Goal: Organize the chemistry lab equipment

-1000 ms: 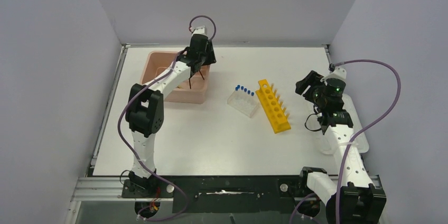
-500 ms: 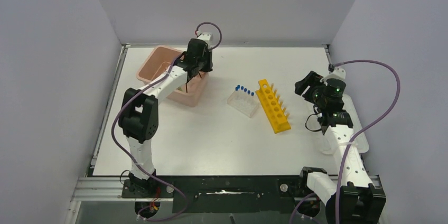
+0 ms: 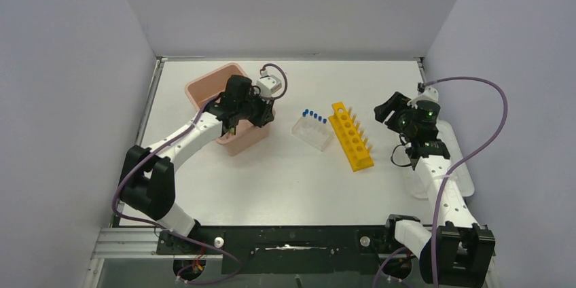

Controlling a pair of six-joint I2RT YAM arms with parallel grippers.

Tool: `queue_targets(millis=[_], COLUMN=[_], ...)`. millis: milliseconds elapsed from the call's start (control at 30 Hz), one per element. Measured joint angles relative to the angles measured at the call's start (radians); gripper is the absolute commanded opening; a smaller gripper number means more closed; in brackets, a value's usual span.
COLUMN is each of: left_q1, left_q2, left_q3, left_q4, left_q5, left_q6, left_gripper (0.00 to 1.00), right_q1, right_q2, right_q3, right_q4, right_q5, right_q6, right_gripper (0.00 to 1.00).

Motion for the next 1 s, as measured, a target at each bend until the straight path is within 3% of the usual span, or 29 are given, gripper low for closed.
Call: queue_targets(millis=[133, 167, 367, 567, 767, 1000], left_q1=[-0.013, -0.013, -0.01, -0.01, 0.002, 0.029], left_q2=[-0.037, -0.038, -0.04, -0.095, -0.179, -0.183], left_q3=[-0.022, -0.021, 0.009, 0.01, -0.01, -0.048], left_q4=[-0.031, -0.032, -0.005, 0.109, 0.18, 0.193], left_q5=[-0.016, -0.023, -0.046, 0.007, 0.037, 0.071], left_q6=[0.004, -0.005, -0.171, -0.383, -0.544, -0.646], left_gripper=[0.78, 0.81, 0.82, 0.83, 0.83, 0.84], right_q1=[0.0, 0.0, -0.048, -0.141, -0.142, -0.123], right_q2=[0.022, 0.028, 0.108, 0.339, 0.495, 0.57], right_q3=[0.005, 0.01, 0.121, 0.329, 0.335, 0.282], right_q4=[0.008, 0.008, -0.066, -0.197, -0.307, -0.319], right_q5=[0.01, 0.023, 0.146, 0.259, 0.292, 0.306], right_q6=[0.01, 0.01, -0.028, -0.118, -0.177, -0.198], right_gripper=[0.66, 0.67, 0.68, 0.63, 0.6, 0.58])
